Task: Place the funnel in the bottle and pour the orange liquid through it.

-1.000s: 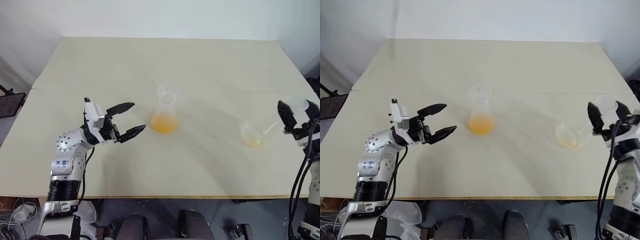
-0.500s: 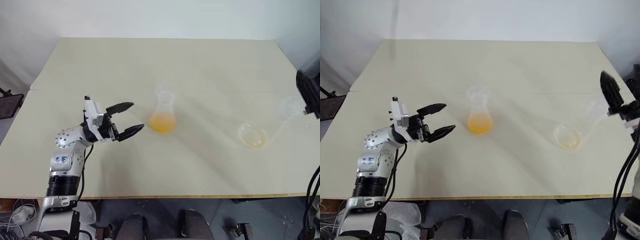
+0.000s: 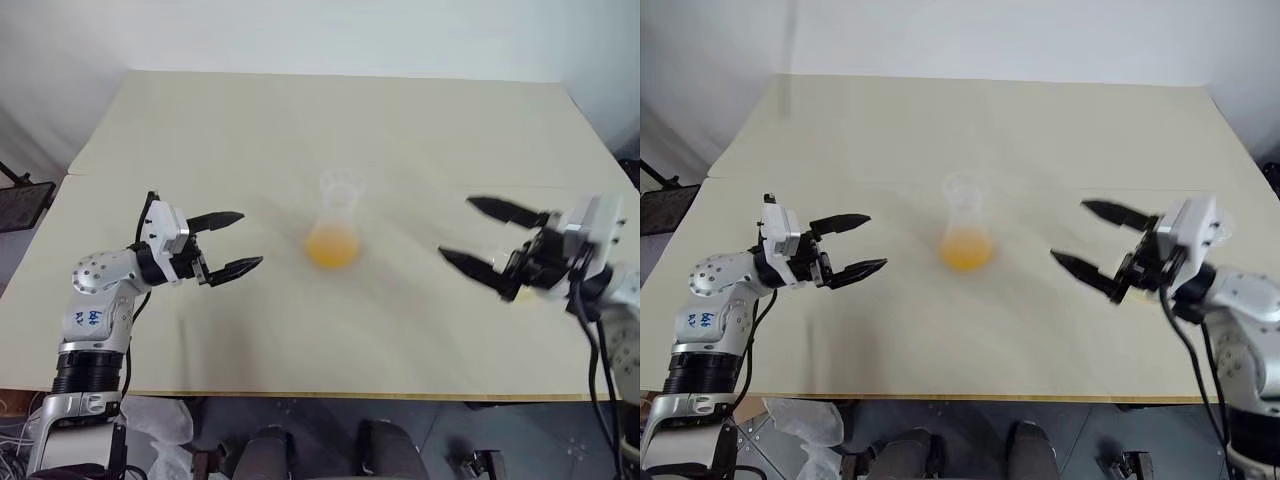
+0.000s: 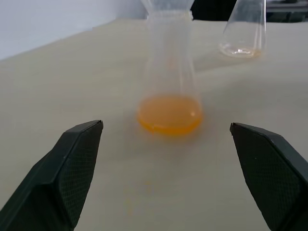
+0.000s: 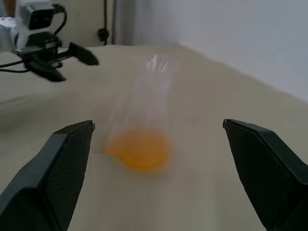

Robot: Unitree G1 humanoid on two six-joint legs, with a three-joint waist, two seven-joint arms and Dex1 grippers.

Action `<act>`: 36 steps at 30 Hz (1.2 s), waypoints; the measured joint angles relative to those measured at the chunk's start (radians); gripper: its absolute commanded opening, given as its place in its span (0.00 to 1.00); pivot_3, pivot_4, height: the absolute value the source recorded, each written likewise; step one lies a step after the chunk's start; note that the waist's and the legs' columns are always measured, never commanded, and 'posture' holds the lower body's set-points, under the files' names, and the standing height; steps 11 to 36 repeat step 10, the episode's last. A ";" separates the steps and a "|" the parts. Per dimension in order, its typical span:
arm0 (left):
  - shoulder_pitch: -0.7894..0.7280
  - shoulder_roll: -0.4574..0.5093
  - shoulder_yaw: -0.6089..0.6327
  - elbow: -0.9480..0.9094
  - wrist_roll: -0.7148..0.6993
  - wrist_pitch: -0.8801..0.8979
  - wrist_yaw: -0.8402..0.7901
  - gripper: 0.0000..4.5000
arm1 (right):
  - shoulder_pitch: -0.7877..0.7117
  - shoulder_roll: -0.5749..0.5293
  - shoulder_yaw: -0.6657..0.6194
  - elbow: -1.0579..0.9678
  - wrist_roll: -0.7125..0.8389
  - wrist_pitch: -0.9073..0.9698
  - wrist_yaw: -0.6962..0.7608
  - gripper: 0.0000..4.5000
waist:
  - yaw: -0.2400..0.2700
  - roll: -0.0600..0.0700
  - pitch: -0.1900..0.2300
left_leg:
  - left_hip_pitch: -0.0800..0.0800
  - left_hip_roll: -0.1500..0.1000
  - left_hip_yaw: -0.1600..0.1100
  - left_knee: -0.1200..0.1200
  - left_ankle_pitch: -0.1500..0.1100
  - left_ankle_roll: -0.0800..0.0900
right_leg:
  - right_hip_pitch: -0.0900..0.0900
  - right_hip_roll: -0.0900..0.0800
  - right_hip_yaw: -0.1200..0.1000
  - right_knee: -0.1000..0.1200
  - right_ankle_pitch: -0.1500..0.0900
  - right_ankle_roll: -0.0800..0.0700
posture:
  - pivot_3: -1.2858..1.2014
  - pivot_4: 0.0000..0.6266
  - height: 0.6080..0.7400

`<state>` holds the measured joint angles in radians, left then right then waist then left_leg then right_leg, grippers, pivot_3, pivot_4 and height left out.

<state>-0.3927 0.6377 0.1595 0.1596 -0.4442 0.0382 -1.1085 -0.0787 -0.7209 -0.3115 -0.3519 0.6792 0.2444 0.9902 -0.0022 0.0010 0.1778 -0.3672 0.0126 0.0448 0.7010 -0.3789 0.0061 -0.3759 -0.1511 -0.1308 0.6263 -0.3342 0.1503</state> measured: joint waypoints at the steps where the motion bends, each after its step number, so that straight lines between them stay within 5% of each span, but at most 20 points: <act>1: 0.026 0.004 0.004 -0.017 0.000 -0.002 0.002 1.00 | 0.048 0.000 0.004 -0.003 -0.024 -0.029 0.020 0.99 | 0.004 0.000 0.000 | 0.000 0.000 0.000 0.000 0.000 0.000 | 0.000 0.000 0.000 0.000 0.000 0.000 | 0.52 0.24 1.00; 7: 0.153 0.026 0.044 -0.076 0.010 -0.019 0.033 1.00 | 0.210 0.037 0.019 0.042 -0.128 -0.178 0.072 0.99 | 0.004 0.000 0.000 | 0.002 0.001 -0.001 0.002 0.000 0.000 | 0.001 0.000 0.002 0.000 0.000 0.000 | 0.52 0.24 1.00; 36: 0.163 0.026 0.059 -0.085 0.022 -0.038 0.068 1.00 | 0.213 0.053 0.017 0.072 -0.143 -0.219 0.067 0.99 | 0.004 0.000 0.000 | 0.003 0.001 -0.003 0.002 0.000 0.000 | 0.002 0.001 0.003 0.000 0.000 0.000 | 0.52 0.24 1.00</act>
